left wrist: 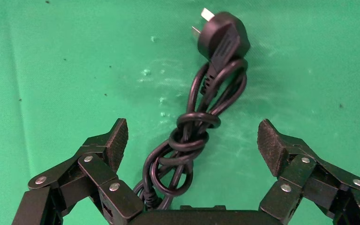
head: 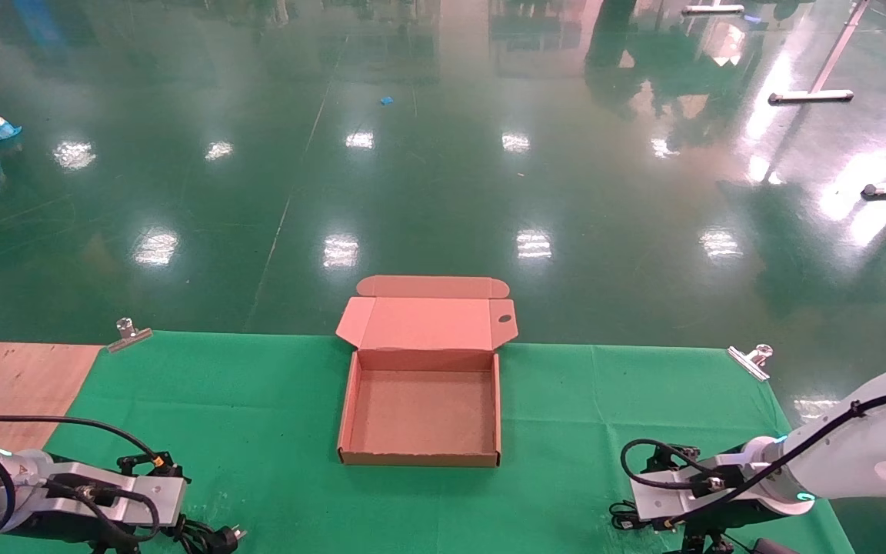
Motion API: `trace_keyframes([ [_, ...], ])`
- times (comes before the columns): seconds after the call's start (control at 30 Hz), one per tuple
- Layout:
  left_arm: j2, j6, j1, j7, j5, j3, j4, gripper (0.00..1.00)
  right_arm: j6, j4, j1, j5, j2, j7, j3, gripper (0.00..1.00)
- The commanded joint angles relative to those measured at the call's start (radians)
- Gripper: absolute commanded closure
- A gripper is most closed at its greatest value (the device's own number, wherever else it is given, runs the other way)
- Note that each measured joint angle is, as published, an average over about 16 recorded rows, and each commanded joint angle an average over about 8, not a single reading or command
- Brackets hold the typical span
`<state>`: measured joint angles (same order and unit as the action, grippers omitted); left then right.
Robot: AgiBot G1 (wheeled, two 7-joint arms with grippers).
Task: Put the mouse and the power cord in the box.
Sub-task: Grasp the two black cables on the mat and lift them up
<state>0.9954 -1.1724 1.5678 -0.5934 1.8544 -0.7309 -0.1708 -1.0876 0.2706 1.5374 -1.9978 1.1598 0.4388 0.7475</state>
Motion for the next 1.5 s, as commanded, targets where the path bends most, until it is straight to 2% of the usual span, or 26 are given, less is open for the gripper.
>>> trace_keyframes([
  [0.03,0.006,0.008,0.004,-0.02,-0.009,0.006,0.024,0.0,0.008,-0.032,0.008,0.001,0.009,0.02,0.0,0.0],
  [0.5,0.003,0.015,0.022,-0.087,-0.046,0.031,0.113,0.0,0.049,-0.142,0.035,0.014,0.033,0.095,-0.01,0.0],
  [0.57,0.004,0.023,0.026,-0.089,-0.045,0.03,0.12,0.01,0.052,-0.153,0.038,0.015,0.036,0.102,-0.01,0.17],
  [0.6,0.005,0.027,0.027,-0.09,-0.044,0.03,0.124,0.11,0.053,-0.159,0.039,0.015,0.038,0.105,-0.011,0.29],
  [0.77,0.009,0.045,0.031,-0.098,-0.041,0.028,0.137,0.73,0.058,-0.182,0.045,0.019,0.045,0.119,-0.013,0.92],
  [0.83,0.011,0.05,0.032,-0.101,-0.039,0.027,0.141,0.97,0.059,-0.189,0.047,0.02,0.047,0.125,-0.014,1.0],
  [0.87,0.012,0.051,0.032,-0.103,-0.039,0.027,0.143,1.0,0.059,-0.192,0.047,0.021,0.048,0.128,-0.014,1.0],
  [1.5,0.01,0.055,0.033,-0.12,-0.05,0.034,0.163,1.0,0.062,-0.234,0.059,0.038,0.062,0.169,-0.026,1.0],
])
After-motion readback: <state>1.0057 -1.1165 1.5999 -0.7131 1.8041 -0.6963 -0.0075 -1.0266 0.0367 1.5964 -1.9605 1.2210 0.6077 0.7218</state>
